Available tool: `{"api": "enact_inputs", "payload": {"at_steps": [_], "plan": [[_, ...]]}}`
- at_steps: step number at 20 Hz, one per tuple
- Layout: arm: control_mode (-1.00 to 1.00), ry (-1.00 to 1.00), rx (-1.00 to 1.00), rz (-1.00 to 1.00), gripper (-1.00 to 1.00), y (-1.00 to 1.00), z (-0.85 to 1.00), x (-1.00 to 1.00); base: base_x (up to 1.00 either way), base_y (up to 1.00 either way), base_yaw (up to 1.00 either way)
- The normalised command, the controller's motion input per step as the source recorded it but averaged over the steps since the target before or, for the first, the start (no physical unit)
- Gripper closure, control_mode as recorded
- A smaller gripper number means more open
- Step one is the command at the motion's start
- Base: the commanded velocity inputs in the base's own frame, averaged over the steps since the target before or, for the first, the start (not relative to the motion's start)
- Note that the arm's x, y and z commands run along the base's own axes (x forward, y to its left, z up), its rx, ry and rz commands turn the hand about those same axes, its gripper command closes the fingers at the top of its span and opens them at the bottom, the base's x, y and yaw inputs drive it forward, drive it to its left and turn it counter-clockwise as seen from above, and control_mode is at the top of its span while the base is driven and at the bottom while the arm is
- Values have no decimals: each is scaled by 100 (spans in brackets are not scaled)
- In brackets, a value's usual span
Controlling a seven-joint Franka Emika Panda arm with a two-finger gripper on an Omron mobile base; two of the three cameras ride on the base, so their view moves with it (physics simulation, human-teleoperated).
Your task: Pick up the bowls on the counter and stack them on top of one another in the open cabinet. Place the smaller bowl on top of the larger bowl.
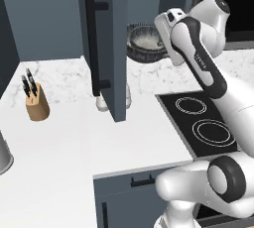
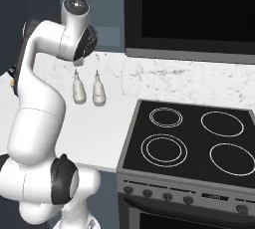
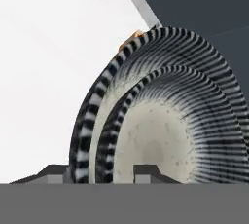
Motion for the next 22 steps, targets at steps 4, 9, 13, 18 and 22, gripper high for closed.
{"api": "enact_inputs", "payload": {"at_steps": [4,9,13,18,22], "plan": [[-100,0,-5,-11,100,23,1,100,0,0,0],[-100,-13,-6,-9,100,18,15,43,0,0,0],[-100,-23,-7,-8,100,28,7,7,0,0,0],[-100,-1,-2,-10,100,26,-49,78,0,0,0],[-100,-4,-1,-6,-100,3,-27,63,0,0,0]]}}
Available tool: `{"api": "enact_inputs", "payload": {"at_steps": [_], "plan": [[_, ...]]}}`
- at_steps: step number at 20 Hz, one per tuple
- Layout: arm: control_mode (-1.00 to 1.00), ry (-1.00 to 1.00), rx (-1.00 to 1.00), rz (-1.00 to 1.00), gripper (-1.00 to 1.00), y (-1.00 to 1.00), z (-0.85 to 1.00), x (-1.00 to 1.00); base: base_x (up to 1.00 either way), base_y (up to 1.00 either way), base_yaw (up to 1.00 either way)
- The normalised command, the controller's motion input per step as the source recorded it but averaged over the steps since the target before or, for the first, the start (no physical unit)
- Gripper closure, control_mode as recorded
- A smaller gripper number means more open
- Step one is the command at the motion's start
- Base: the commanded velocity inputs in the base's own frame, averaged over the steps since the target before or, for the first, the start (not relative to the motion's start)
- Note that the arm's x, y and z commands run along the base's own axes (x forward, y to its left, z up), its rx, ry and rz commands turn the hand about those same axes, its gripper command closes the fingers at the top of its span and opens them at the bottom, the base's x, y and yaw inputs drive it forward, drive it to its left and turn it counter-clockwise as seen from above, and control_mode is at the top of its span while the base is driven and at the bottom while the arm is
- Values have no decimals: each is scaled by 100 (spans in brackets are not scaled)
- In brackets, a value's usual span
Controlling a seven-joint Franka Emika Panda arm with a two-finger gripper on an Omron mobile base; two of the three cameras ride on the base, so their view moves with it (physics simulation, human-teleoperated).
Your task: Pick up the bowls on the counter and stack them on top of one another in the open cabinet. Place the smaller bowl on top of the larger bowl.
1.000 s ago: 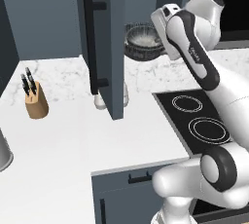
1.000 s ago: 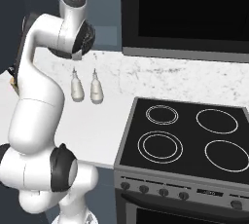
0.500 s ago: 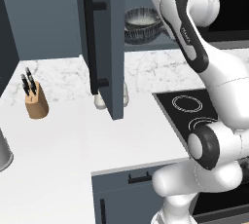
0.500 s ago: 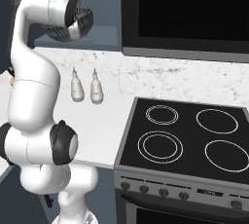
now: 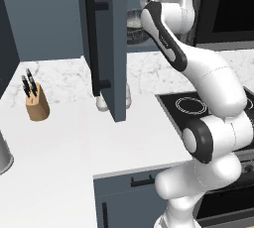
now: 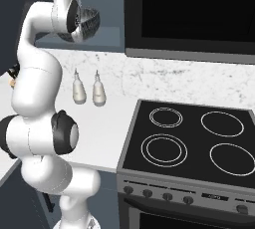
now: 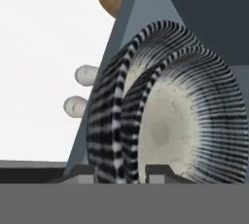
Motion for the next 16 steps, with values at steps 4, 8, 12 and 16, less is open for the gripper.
{"api": "enact_inputs", "payload": {"at_steps": [4,8,12,16], "plan": [[-100,-13,0,-1,-100,0,0,-26,0,0,0],[-100,-13,2,0,-100,0,27,-100,0,0,0],[-100,1,12,2,-100,-19,-13,-100,0,0,0],[-100,21,9,7,-100,-38,-87,-100,0,0,0]]}}
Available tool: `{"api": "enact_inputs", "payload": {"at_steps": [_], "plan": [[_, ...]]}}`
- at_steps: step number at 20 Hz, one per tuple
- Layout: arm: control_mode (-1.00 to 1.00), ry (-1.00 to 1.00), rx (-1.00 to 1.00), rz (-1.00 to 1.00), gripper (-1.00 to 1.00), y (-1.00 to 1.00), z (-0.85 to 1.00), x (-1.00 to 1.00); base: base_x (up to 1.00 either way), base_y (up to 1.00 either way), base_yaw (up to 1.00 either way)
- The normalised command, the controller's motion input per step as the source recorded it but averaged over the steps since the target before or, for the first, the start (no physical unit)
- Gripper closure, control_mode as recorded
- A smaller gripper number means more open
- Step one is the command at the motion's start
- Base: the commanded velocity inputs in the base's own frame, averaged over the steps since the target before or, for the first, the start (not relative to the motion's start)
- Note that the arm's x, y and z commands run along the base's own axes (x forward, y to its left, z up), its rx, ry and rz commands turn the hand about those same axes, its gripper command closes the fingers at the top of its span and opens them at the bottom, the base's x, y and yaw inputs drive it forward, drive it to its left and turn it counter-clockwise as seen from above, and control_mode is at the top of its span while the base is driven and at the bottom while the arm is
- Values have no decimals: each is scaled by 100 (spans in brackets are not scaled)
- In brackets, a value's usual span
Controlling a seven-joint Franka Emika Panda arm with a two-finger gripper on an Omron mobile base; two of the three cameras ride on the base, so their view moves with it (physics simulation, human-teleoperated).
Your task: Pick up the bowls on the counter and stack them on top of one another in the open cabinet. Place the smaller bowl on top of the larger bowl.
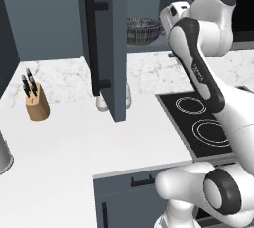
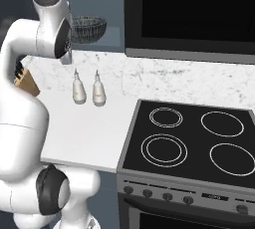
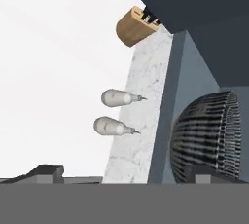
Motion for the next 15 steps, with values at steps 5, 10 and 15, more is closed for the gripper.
{"api": "enact_inputs", "payload": {"at_steps": [5,10,15], "plan": [[-100,33,0,25,-100,-37,-100,-83,0,0,0],[-100,9,-2,34,-100,-1,-67,-2,0,0,0],[-100,0,0,0,-100,0,0,0,0,0,0]]}}
